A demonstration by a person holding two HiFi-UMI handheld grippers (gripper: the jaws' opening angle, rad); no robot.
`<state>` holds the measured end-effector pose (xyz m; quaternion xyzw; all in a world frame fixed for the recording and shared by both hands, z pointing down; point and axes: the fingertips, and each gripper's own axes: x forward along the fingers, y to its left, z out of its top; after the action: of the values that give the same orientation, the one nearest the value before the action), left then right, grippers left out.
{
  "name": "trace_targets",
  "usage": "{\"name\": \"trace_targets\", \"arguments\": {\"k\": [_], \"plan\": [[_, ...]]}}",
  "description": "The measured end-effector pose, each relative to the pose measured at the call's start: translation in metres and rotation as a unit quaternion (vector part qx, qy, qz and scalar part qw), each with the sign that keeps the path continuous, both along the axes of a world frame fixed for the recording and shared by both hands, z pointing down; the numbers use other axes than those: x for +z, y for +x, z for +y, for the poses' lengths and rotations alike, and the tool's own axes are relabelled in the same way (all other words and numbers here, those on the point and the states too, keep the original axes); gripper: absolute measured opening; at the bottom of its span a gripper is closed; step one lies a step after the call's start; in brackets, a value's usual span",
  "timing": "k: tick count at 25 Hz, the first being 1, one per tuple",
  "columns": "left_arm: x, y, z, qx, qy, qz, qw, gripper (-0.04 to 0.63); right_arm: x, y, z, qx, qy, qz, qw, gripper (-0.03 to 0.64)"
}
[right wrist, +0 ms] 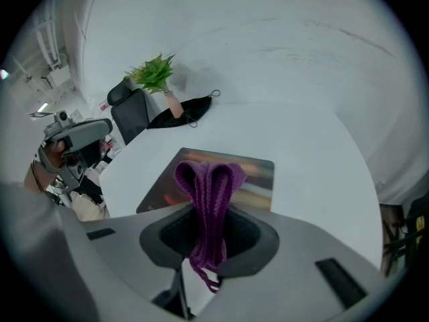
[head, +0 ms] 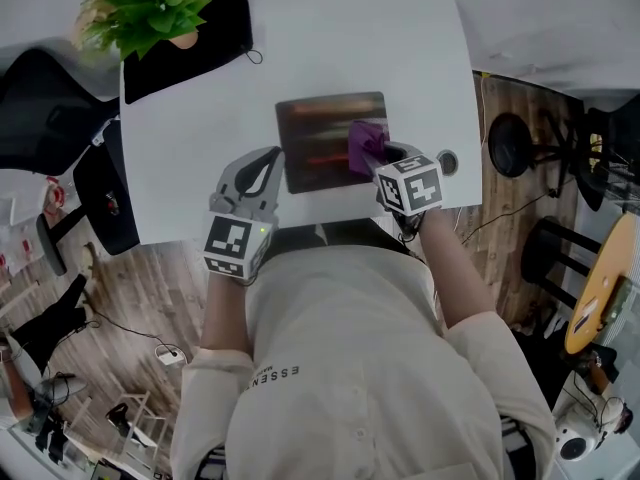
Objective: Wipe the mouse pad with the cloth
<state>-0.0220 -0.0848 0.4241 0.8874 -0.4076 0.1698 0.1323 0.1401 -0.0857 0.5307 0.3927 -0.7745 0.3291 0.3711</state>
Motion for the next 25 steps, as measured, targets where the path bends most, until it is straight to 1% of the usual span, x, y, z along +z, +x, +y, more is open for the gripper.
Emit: {"name": "trace_targets", "arguments": {"k": [2,6,9,13,16,19,25], "plan": [[0.001,-0.014,0.004,0.001,-0.001,0.000,1.0000,0.002,0.000,-0.029,0.011,-0.015,-0.006,-0.015,1.000,0.094],[0.006,-0.041,0.014,0.002,-0.005,-0.005,1.0000,0.002,0.008,-0.083,0.039,-0.042,-0.032,-0.039,0.998,0.094],[0.008,-0.058,0.021,0.010,-0.002,-0.017,0.9998,0.002,0.013,-0.117,0.055,-0.065,-0.042,-0.040,0.996,0.094],[0.010,-0.077,0.026,0.010,-0.004,-0.020,0.9998,0.002,0.020,-0.149,0.065,-0.083,-0.046,-0.043,0.995,0.094],[0.010,-0.088,0.025,0.004,-0.004,-0.023,0.9997,0.002,0.022,-0.161,0.061,-0.088,-0.045,-0.041,0.994,0.094],[0.009,-0.093,0.022,-0.007,-0.004,-0.025,0.9996,0.001,0.025,-0.162,0.058,-0.094,-0.047,-0.041,0.994,0.094],[0.010,-0.079,0.016,-0.024,-0.008,-0.027,0.9993,0.002,0.028,-0.145,0.052,-0.089,-0.059,-0.066,0.992,0.094]]}}
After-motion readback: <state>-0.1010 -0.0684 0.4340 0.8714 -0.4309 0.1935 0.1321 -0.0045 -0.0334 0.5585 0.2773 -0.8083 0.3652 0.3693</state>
